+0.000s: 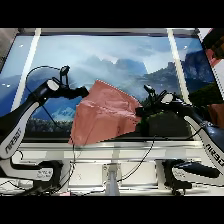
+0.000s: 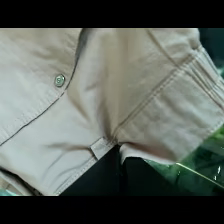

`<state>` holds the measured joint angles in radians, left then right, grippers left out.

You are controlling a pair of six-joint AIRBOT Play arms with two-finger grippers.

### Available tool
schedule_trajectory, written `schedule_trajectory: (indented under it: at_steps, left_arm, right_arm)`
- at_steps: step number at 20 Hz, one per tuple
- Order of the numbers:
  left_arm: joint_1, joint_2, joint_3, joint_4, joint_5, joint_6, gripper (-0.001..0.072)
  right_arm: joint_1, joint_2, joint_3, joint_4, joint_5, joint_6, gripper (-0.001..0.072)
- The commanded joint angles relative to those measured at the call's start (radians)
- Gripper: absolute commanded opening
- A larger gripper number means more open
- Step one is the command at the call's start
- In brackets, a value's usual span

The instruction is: Fold the clothes and pants, and hang the long-sleeved shirts on hangers.

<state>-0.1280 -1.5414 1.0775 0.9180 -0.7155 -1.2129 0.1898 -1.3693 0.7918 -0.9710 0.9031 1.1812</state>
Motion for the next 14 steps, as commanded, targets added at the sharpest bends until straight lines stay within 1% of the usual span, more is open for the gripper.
schedule_trajectory:
  at_steps: [1,2,5,7,9,11,13,14]
  left_arm:
    - [0.003,-0.089,0.100,-0.088,-0.060,0.109,0.0694]
    - [0.003,-0.107,0.115,-0.089,-0.060,0.137,0.0695]
    - [0.003,-0.152,0.125,-0.089,-0.073,0.142,0.0694]
    - [-0.001,-0.179,0.125,-0.097,-0.132,0.151,0.0694]
    - [-0.010,-0.192,0.125,-0.100,-0.186,0.182,0.0693]
    - [-0.022,-0.193,0.125,-0.106,-0.190,0.186,0.0686]
    - [-0.036,-0.193,0.125,-0.128,-0.186,0.212,0.0632]
    - [-0.047,-0.194,0.125,-0.127,-0.176,0.212,0.0631]
  right_arm:
    - [0.000,0.002,-0.029,0.000,0.042,-0.063,0.0020]
    - [0.000,0.002,-0.032,0.006,0.050,-0.076,0.0020]
    - [0.000,0.002,-0.033,0.040,0.051,-0.084,0.0020]
    - [0.000,0.002,-0.033,0.086,0.056,-0.116,0.0020]
    - [0.000,0.002,-0.033,0.128,0.061,-0.146,0.0020]
    - [0.000,0.002,-0.033,0.146,0.067,-0.155,0.0020]
    - [0.000,0.002,-0.033,0.151,0.071,-0.155,0.0020]
    - [0.000,0.002,-0.033,0.152,0.070,-0.156,0.0020]
